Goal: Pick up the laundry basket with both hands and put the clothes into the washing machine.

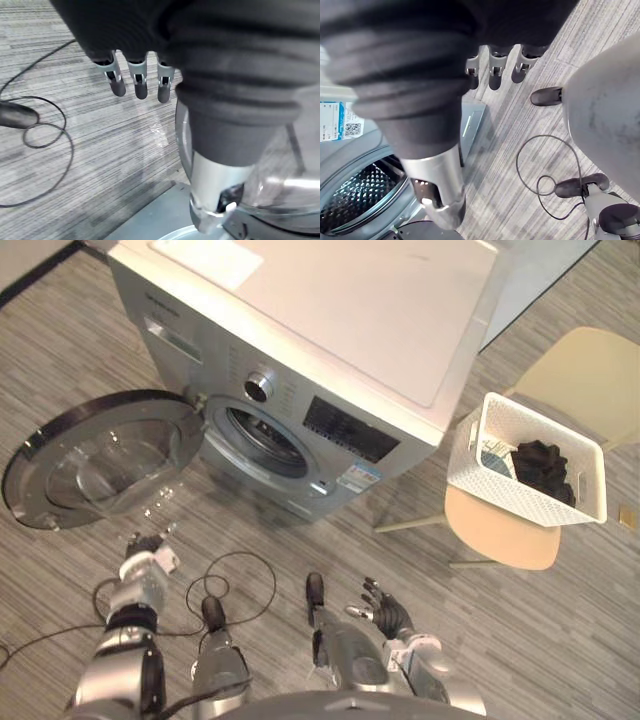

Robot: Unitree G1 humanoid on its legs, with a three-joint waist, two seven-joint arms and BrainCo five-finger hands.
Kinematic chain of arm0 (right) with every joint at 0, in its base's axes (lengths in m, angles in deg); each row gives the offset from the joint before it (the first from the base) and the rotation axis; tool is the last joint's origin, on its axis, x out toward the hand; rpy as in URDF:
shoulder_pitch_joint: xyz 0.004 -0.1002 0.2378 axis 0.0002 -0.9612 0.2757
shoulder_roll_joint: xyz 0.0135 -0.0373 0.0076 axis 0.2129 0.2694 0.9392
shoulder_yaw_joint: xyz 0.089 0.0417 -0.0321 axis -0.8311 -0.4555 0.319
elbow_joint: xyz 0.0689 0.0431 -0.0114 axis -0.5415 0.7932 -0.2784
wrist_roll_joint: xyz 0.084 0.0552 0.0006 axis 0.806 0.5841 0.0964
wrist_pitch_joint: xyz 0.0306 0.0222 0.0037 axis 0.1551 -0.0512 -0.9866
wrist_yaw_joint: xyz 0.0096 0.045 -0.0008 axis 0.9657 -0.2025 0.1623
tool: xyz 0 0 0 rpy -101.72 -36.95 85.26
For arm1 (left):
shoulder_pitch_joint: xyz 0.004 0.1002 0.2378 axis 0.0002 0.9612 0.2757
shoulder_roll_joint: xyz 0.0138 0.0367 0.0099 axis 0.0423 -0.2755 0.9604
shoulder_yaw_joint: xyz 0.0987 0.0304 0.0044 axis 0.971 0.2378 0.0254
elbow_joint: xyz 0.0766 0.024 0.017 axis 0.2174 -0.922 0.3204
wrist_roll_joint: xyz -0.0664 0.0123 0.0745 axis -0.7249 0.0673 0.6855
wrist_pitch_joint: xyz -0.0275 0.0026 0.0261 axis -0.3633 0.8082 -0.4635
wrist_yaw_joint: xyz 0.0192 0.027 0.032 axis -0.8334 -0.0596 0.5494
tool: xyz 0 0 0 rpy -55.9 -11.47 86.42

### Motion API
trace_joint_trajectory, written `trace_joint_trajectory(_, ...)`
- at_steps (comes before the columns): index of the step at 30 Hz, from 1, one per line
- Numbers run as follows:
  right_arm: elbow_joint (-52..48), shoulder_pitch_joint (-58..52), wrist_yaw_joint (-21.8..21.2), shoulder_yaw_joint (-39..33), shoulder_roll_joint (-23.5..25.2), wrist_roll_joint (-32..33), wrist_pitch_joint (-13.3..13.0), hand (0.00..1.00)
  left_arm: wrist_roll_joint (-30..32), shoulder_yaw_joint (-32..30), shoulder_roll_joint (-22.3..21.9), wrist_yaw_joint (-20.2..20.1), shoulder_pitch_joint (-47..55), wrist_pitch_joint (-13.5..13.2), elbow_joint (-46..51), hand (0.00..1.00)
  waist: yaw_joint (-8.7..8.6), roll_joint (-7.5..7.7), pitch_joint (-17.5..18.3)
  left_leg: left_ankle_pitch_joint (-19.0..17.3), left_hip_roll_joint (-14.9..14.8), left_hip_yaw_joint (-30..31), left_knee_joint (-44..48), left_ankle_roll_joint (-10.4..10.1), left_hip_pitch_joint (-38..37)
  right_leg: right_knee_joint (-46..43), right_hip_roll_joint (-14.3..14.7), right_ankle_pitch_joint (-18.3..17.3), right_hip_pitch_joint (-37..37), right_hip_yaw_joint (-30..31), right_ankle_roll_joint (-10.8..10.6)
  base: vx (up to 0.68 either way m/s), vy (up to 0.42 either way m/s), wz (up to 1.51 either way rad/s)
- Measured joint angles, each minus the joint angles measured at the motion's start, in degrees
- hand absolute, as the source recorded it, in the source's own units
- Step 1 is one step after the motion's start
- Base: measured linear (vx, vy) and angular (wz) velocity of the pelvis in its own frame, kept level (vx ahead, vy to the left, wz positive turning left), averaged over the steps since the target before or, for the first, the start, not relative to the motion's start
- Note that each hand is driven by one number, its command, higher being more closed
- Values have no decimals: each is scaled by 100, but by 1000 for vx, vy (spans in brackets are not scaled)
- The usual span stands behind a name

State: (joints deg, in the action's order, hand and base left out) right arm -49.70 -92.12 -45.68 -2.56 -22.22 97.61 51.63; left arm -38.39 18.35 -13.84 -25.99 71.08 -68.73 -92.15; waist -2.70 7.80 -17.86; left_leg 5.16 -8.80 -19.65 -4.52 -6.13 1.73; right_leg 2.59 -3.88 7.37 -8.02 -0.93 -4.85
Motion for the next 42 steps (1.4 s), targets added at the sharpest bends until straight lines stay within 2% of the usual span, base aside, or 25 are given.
trace_joint_trajectory(4,665,54,5,-485,50,-195,10,0,314,212,-457,-277,860,5,-62,0,57,-298,351,-25,52,70,-1,22,-39,11,-57,-25,83,-78,-35,27,15,11)
trace_joint_trajectory(6,1507,232,44,-954,30,-666,9,0,607,387,-752,-542,1382,5,-404,0,87,-596,646,-70,84,141,-1,36,-148,27,-97,-93,271,-174,-73,36,14,26)
trace_joint_trajectory(9,2434,482,272,-1469,16,-984,-11,0,1143,442,-1042,-760,1864,43,-901,0,144,-873,880,-101,100,294,-3,27,-265,47,-126,-178,482,-317,-96,35,1,24)
trace_joint_trajectory(12,3221,740,480,-1969,-14,-996,-23,0,1218,295,-1148,-822,2027,70,-1162,0,196,-980,980,-100,92,534,-1,-9,-280,66,-134,-216,659,-577,-91,-25,-11,41)
trace_joint_trajectory(15,3866,854,624,-2281,-62,-998,-20,0,1292,71,-1165,-825,2189,102,-1261,0,276,-954,985,-222,44,595,234,-2,-356,-18,-127,-352,867,-630,-68,-27,-1,25)
trace_joint_trajectory(16,4113,862,640,-2419,-72,-1001,-17,0,1305,-90,-1190,-829,2308,130,-1272,0,304,-939,980,-522,-29,607,773,3,-237,-136,-119,-433,915,-599,-53,-31,9,-4)
trace_joint_trajectory(17,4232,861,640,-2515,-85,-1004,-14,0,1310,-180,-1223,-836,2373,144,-1306,0,304,-949,978,-648,-74,623,1021,10,-186,-194,-108,-467,949,-588,-58,-37,5,-9)
trace_joint_trajectory(18,4425,825,651,-2844,-115,-1053,-6,0,1506,-332,-1295,-863,2470,194,-1363,0,291,-1000,968,-896,-145,685,1473,22,-160,-314,-80,-568,1038,-561,-68,-52,13,-5)
trace_joint_trajectory(19,4454,801,661,-2976,-128,-1104,5,0,1582,-386,-1319,-875,2506,232,-1369,0,283,-991,974,-962,-147,695,1546,3,-160,-378,-84,-619,1036,-535,-76,-60,29,-5)
trace_joint_trajectory(21,4487,784,752,-3412,-120,-1194,44,0,1733,-613,-1401,-941,2560,240,-1358,0,311,-1026,1045,-1171,36,892,1542,-49,-208,-525,-142,-677,947,-291,-102,-57,85,-38)
trace_joint_trajectory(23,4401,857,787,-3646,-50,-1171,76,0,1788,-849,-1501,-946,2571,237,-1353,0,382,-1066,1070,-1340,415,1496,1546,60,-217,-557,-73,-673,673,355,-90,-39,139,-98)
trace_joint_trajectory(24,4391,856,786,-3649,-35,-1162,77,0,1797,-849,-1519,-948,2565,237,-1352,0,374,-1065,1070,-1350,434,1510,1546,78,-217,-554,-64,-671,650,407,-88,-16,117,-80)
trace_joint_trajectory(29,3893,598,813,-3656,340,-920,107,0,2232,-939,-1534,-984,2378,226,-1100,0,196,-932,1129,-1477,342,781,1552,196,-341,-507,103,-530,353,1077,115,9,60,-81)
trace_joint_trajectory(31,3588,575,848,-3510,480,-715,85,0,2410,-1042,-1455,-989,2192,229,-950,0,132,-774,1217,-1549,238,336,1781,163,-111,-588,201,-321,-144,1283,374,30,23,-135)
trace_joint_trajectory(32,3466,623,849,-3502,575,-710,57,0,2474,-1044,-1431,-974,2073,212,-674,0,188,-698,1264,-1568,101,-140,1954,205,38,-563,243,-173,-451,1186,650,-5,-14,-171)
trace_joint_trajectory(33,3483,721,848,-3497,597,-764,56,0,2518,-1046,-1441,-959,1977,163,-542,0,232,-651,1256,-1562,-81,-513,1938,229,55,-571,183,-469,-601,604,973,-17,-36,-201)
trace_joint_trajectory(34,3504,829,848,-3487,610,-766,53,0,2521,-1056,-1459,-940,1924,110,-499,0,239,-689,1238,-1555,-300,-801,1941,232,25,-774,112,-736,-775,-181,947,5,-78,-209)
trace_joint_trajectory(35,3535,912,853,-3438,616,-774,59,0,2515,-1047,-1465,-927,1835,70,-459,0,265,-715,1211,-1549,-506,-1224,1943,215,-138,-1571,-93,-805,-1011,-1134,972,78,-98,-207)
trace_joint_trajectory(36,3536,852,858,-3395,629,-788,55,0,2504,-1016,-1496,-923,1792,48,-461,0,260,-632,1217,-1551,-579,-1546,1942,207,-468,-2095,-319,-853,-858,-1818,1048,108,-106,-173)
trace_joint_trajectory(37,3536,780,859,-3390,647,-821,45,0,2503,-990,-1507,-923,1798,38,-467,0,262,-564,1239,-1552,-547,-1635,1951,206,-626,-2123,-417,-723,-669,-1980,1115,116,-104,-134)
trace_joint_trajectory(38,3568,692,876,-3388,672,-894,3,0,2436,-965,-1522,-919,1797,7,-482,0,285,-465,1277,-1575,-443,-1681,1947,178,-792,-1918,-427,-646,-471,-1953,802,45,-161,-144)
trace_joint_trajectory(39,3737,720,887,-3397,644,-944,-46,0,2376,-928,-1591,-922,1739,-15,-594,0,277,-522,1372,-1587,-514,-1614,1874,173,-792,-1529,-208,-545,-465,-1688,530,34,-208,-151)
trace_joint_trajectory(40,3799,794,891,-3441,591,-945,-51,0,2374,-858,-1637,-923,1667,-13,-694,0,223,-571,1387,-1588,-514,-1620,1722,172,-797,-1354,-94,-588,-564,-1586,413,-1,-183,-123)
trace_joint_trajectory(41,3858,836,892,-3491,578,-946,-40,0,2374,-785,-1660,-932,1624,-12,-730,0,189,-632,1368,-1582,-507,-1619,1610,161,-814,-1379,-80,-682,-655,-1613,426,23,-104,-70)
trace_joint_trajectory(42,3990,870,899,-3709,473,-954,-28,0,2379,-673,-1733,-940,1546,-3,-814,0,179,-769,1278,-1536,-521,-1636,1350,59,-906,-1794,-217,-870,-838,-1920,455,19,-79,-32)
